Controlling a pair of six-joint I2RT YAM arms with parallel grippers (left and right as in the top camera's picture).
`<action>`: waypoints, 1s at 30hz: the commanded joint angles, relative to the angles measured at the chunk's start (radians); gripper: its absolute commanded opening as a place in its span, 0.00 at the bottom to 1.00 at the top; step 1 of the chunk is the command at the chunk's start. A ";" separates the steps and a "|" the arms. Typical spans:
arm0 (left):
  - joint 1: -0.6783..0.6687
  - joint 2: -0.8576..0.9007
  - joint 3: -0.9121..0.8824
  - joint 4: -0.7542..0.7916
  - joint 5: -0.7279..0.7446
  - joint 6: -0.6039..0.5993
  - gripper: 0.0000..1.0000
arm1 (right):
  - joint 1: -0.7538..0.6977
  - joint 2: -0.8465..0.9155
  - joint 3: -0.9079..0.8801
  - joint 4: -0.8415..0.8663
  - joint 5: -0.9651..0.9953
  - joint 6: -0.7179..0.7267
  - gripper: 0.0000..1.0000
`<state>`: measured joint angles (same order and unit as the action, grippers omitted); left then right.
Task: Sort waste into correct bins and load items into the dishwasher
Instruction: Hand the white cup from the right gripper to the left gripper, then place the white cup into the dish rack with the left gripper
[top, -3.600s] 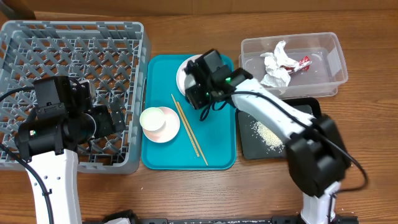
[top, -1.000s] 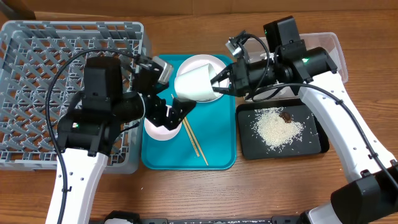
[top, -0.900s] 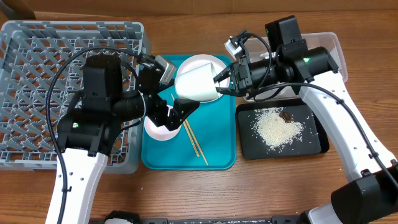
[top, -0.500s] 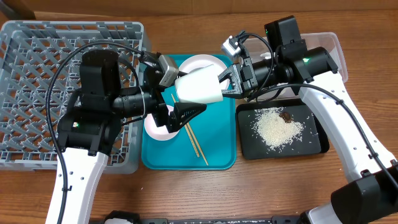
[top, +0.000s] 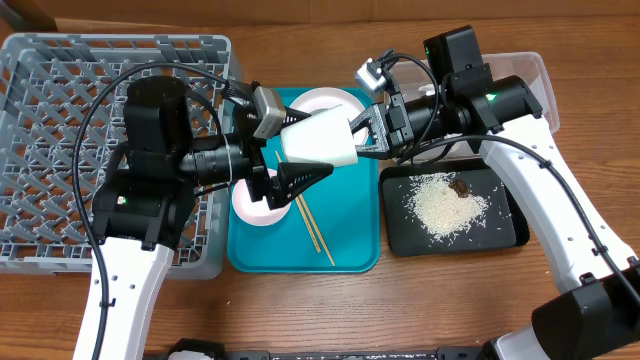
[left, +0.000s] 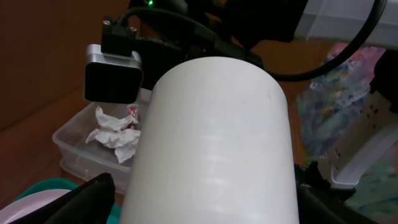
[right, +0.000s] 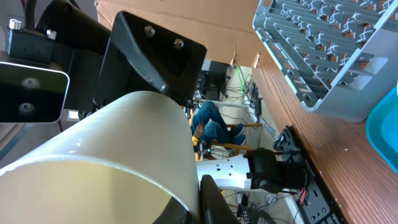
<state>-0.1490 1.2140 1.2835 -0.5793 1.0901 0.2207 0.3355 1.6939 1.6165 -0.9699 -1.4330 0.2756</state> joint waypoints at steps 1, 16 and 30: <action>0.006 0.009 0.007 0.005 0.027 0.019 0.84 | 0.005 0.006 0.007 0.002 -0.015 -0.014 0.04; 0.007 0.009 0.007 0.008 -0.089 0.009 0.61 | 0.005 0.006 0.007 -0.014 0.110 -0.014 0.18; 0.249 0.007 0.007 -0.198 -0.238 0.008 0.58 | -0.108 0.004 0.007 -0.161 0.826 -0.007 0.43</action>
<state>0.0345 1.2140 1.2839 -0.7330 0.9478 0.2199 0.2726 1.6939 1.6165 -1.1049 -0.8886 0.2687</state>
